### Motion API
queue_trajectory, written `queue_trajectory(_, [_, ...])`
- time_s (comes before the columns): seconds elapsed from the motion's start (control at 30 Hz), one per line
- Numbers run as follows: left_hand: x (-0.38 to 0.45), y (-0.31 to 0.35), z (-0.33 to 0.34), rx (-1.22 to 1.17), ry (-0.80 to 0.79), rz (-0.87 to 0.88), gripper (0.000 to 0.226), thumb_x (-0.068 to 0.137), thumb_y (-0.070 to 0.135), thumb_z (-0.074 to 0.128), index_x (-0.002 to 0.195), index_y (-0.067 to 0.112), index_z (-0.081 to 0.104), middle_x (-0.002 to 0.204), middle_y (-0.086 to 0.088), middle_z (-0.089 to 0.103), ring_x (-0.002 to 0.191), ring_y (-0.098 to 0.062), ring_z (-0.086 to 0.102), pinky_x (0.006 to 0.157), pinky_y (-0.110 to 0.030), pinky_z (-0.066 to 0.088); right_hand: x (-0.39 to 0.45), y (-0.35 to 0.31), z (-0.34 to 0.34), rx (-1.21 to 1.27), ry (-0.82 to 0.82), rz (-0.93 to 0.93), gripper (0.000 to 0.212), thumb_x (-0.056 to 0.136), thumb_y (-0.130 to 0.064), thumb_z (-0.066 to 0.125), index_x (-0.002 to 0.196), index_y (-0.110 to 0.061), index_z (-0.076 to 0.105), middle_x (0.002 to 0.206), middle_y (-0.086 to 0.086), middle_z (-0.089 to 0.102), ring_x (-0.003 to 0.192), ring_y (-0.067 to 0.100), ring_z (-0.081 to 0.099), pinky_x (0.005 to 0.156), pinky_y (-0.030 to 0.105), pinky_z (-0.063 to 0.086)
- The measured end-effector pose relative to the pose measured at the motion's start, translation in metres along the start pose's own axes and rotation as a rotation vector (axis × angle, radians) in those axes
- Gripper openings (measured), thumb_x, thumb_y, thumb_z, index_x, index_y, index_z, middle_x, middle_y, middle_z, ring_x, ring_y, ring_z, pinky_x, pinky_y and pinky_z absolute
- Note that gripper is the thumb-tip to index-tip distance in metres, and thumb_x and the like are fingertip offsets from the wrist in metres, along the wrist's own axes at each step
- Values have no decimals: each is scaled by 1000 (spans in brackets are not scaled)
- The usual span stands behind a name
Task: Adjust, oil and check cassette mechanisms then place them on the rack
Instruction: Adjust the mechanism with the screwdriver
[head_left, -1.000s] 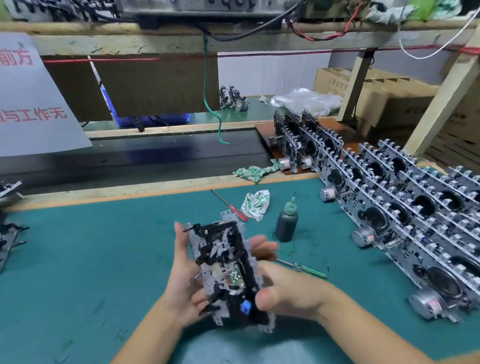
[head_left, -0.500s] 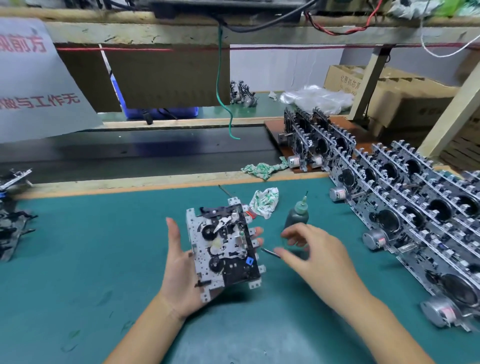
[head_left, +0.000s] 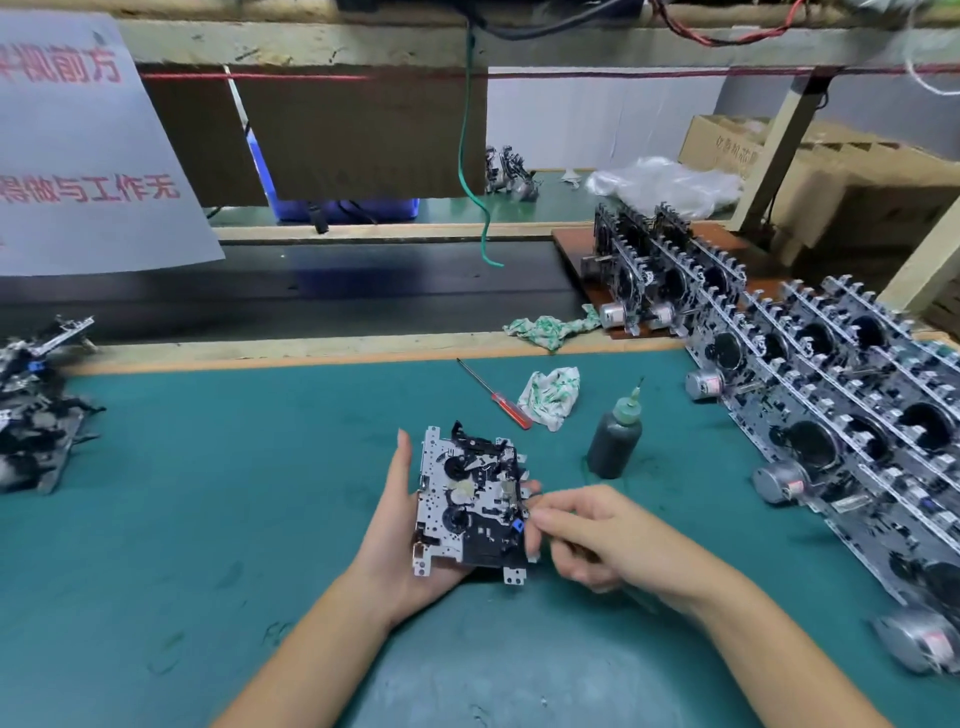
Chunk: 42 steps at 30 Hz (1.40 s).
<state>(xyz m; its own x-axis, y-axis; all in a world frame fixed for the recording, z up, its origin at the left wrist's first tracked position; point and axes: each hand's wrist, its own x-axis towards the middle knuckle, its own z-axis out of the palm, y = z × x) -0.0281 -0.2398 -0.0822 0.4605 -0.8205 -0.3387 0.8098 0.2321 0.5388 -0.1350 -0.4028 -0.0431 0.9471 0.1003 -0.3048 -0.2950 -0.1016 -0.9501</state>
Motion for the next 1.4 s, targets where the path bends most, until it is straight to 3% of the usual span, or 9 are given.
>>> queue_trajectory(0.2, [0, -1, 2, 3, 33, -14, 87, 80, 73, 34, 111, 0, 69, 121, -25, 61, 104, -34, 65, 84, -42, 56, 9, -1, 0, -75, 50, 71, 46, 100, -25, 44, 59, -17, 65, 39, -3, 44, 31, 5, 26, 35, 15, 22])
queue_trajectory(0.43, [0, 0, 2, 46, 100, -28, 85, 83, 72, 32, 114, 1, 68, 126, -25, 59, 108, -33, 63, 93, -43, 46, 12, 1, -3, -123, -15, 144, 40, 100, -31, 43, 64, -16, 55, 45, -2, 54, 34, 6, 45, 35, 15, 33])
queue_trajectory(0.57, [0, 0, 3, 51, 114, -33, 84, 84, 72, 31, 112, 2, 69, 125, -25, 59, 109, -33, 63, 90, -43, 50, 11, 0, -5, -154, -12, 151, 41, 100, -34, 41, 63, -18, 49, 38, -5, 45, 31, 6, 29, 35, 15, 23])
queue_trajectory(0.73, [1, 0, 6, 50, 99, -33, 80, 87, 69, 30, 104, 3, 73, 114, -22, 66, 99, -31, 68, 72, -36, 58, 12, -2, -4, -128, -32, 165, 52, 100, -34, 39, 50, -19, 43, 32, -3, 31, 29, 8, 20, 35, 14, 17])
queue_trajectory(0.97, [3, 0, 10, 104, 172, -14, 77, 87, 67, 33, 110, 3, 69, 117, -26, 64, 99, -33, 67, 86, -43, 49, 15, -3, -10, -205, -78, 183, 62, 100, -39, 37, 41, -21, 35, 29, -1, 26, 31, 13, 16, 40, 27, 15])
queue_trajectory(1.4, [1, 0, 15, 128, 203, -25, 75, 89, 65, 35, 107, 1, 71, 114, -26, 65, 96, -34, 68, 85, -42, 50, 19, -2, -19, -263, -184, 237, 61, 97, -48, 39, 43, -19, 34, 31, -1, 23, 30, 11, 18, 38, 19, 20])
